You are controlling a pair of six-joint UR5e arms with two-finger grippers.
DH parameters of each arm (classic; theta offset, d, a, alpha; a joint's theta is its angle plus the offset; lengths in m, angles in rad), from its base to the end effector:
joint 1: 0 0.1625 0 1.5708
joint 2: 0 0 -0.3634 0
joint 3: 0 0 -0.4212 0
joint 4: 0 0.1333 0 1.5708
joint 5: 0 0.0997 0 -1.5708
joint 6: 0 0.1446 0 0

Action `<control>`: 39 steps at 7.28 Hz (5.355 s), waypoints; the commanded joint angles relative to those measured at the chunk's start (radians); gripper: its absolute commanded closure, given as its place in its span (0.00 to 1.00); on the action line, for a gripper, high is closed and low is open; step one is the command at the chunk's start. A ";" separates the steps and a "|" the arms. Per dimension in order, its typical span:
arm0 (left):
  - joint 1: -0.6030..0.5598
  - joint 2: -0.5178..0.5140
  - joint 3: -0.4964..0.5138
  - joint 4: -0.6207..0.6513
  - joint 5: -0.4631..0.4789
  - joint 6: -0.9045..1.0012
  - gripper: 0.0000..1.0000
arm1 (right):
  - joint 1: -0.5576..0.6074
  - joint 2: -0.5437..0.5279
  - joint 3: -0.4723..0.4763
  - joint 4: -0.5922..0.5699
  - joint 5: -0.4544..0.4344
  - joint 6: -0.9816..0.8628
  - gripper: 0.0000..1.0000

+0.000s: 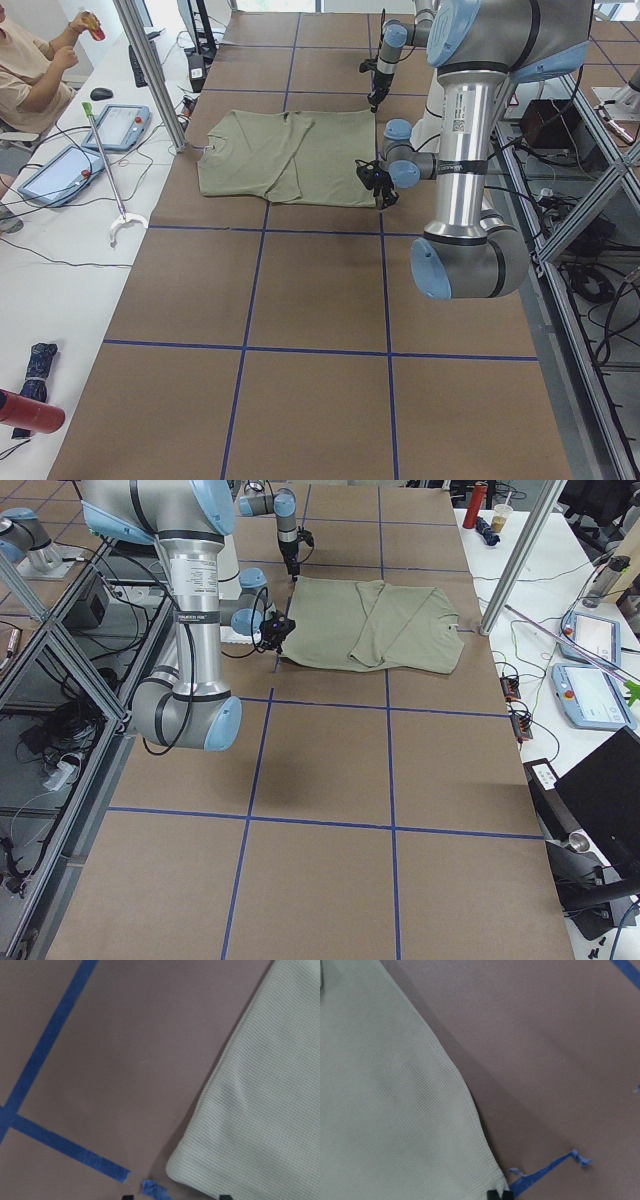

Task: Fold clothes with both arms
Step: 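Move the left gripper to the near hem corner while the right gripper waits, then grasp both hem corners nearest the robot with both grippers, then lift the hem with both grippers and fold it up toward the collar, then release the hem and move the right gripper to the folded shirt's near corner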

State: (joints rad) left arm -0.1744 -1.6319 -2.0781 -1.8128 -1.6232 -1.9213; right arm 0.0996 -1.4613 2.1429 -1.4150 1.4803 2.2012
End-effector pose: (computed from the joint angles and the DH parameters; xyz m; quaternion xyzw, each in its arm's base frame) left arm 0.5203 -0.2193 0.3258 -0.0586 0.3904 -0.2284 0.8899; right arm -0.5233 -0.1994 0.2807 -0.0667 -0.4028 0.3430 0.8460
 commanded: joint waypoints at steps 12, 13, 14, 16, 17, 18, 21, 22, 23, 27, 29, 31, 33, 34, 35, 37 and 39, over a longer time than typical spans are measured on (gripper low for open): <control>-0.014 -0.009 -0.172 0.070 0.020 -0.031 1.00 | 0.031 -0.104 0.102 -0.002 0.017 0.000 1.00; 0.019 -0.009 -0.184 0.072 0.020 -0.069 1.00 | 0.019 -0.163 0.161 -0.002 0.035 0.002 1.00; 0.030 -0.014 -0.209 0.072 0.014 -0.082 1.00 | 0.003 -0.200 0.190 -0.002 0.052 0.002 1.00; 0.082 -0.009 -0.285 0.139 0.011 -0.197 1.00 | -0.018 -0.261 0.254 -0.004 0.069 0.002 1.00; 0.084 -0.026 -0.301 0.201 0.008 -0.188 1.00 | -0.008 -0.258 0.273 -0.004 0.063 0.002 1.00; 0.060 -0.087 -0.290 0.239 -0.001 -0.117 1.00 | 0.064 -0.245 0.270 -0.004 0.069 -0.015 1.00; -0.214 -0.250 -0.142 0.241 -0.007 0.263 1.00 | 0.336 0.006 0.075 -0.059 0.142 -0.330 1.00; -0.320 -0.294 -0.069 0.216 -0.009 0.369 1.00 | 0.471 0.173 -0.057 -0.124 0.205 -0.474 1.00; -0.392 -0.308 0.057 0.099 -0.009 0.411 1.00 | 0.574 0.279 -0.193 -0.159 0.242 -0.579 1.00; -0.557 -0.420 0.431 -0.123 0.003 0.475 1.00 | 0.736 0.581 -0.686 -0.093 0.236 -0.790 1.00; -0.570 -0.431 0.560 -0.305 0.058 0.475 1.00 | 0.735 0.595 -0.837 0.103 0.235 -0.788 1.00; -0.585 -0.442 0.636 -0.397 0.109 0.476 1.00 | 0.735 0.613 -0.882 0.120 0.230 -0.790 1.00; -0.586 -0.488 0.656 -0.408 0.111 0.487 1.00 | 0.733 0.633 -0.911 0.120 0.230 -0.790 1.00; -0.588 -0.499 0.661 -0.408 0.111 0.487 1.00 | 0.733 0.631 -0.911 0.120 0.229 -0.790 1.00; -0.590 -0.499 0.662 -0.410 0.111 0.487 1.00 | 0.733 0.633 -0.913 0.120 0.229 -0.790 1.00; -0.591 -0.499 0.676 -0.411 0.111 0.488 0.89 | 0.744 0.638 -0.916 0.122 0.229 -0.790 0.97; -0.590 -0.499 0.678 -0.413 0.105 0.487 0.60 | 0.755 0.641 -0.919 0.122 0.227 -0.791 0.51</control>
State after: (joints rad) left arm -0.7649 -2.1306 -1.4031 -2.2244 -1.5152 -1.4339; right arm 0.8482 -0.8225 1.2254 -1.2932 1.7079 1.4095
